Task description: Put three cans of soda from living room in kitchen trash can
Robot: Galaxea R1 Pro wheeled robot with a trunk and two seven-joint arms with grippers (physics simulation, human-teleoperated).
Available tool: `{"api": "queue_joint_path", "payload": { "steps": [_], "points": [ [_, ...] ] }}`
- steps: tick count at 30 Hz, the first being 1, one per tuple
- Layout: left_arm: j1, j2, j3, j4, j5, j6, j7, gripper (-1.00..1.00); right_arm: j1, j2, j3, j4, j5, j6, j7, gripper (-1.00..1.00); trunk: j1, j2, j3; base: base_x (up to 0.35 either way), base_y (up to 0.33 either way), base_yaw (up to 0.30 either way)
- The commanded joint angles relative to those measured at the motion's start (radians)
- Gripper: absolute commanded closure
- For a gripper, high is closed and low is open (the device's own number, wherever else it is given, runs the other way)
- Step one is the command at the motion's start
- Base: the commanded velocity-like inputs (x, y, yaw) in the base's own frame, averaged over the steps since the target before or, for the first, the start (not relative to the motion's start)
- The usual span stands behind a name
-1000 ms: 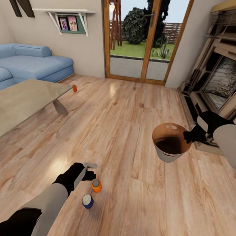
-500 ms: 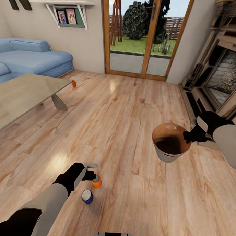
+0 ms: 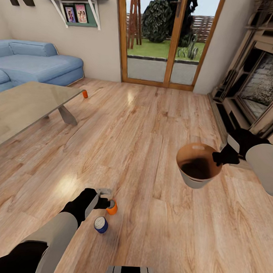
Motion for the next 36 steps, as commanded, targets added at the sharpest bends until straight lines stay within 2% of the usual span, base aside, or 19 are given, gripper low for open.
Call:
{"api": "queue_joint_path", "payload": {
  "steps": [1,11,19,24,34,36],
  "points": [
    [0.0,0.0,0.0,0.0,0.0,0.0,0.0,-1.0,-0.001,0.001,-0.005,0.0,-0.011,0.001,0.005,1.0,0.0,0.0,-0.001,0.0,0.0,0.0],
    [0.0,0.001,0.0,0.001,0.0,0.0,0.001,-1.0,-0.009,0.004,0.005,0.001,-0.011,0.001,0.005,1.0,0.038,-0.07,-0.045,0.0,0.0,0.0],
    [0.0,0.002,0.001,0.001,0.0,0.0,0.001,-1.0,-0.012,0.004,0.007,0.0,-0.011,0.001,0.005,1.0,0.042,-0.072,-0.089,0.0,0.0,0.0],
    [0.0,0.002,0.0,0.0,0.002,0.0,0.0,-1.0,-0.012,0.004,0.007,0.0,-0.011,0.001,0.005,1.0,0.042,-0.072,-0.095,0.0,0.0,0.0],
    [0.0,0.002,0.0,0.001,0.003,-0.001,0.0,-1.0,-0.012,0.003,0.01,0.0,-0.011,0.001,0.005,1.0,0.046,-0.074,-0.144,0.0,0.0,0.0],
    [0.0,0.002,0.0,0.0,0.003,-0.001,0.0,-1.0,-0.012,0.003,0.012,0.0,-0.011,0.001,0.005,1.0,0.046,-0.074,-0.146,0.0,0.0,0.0]
  ]
}}
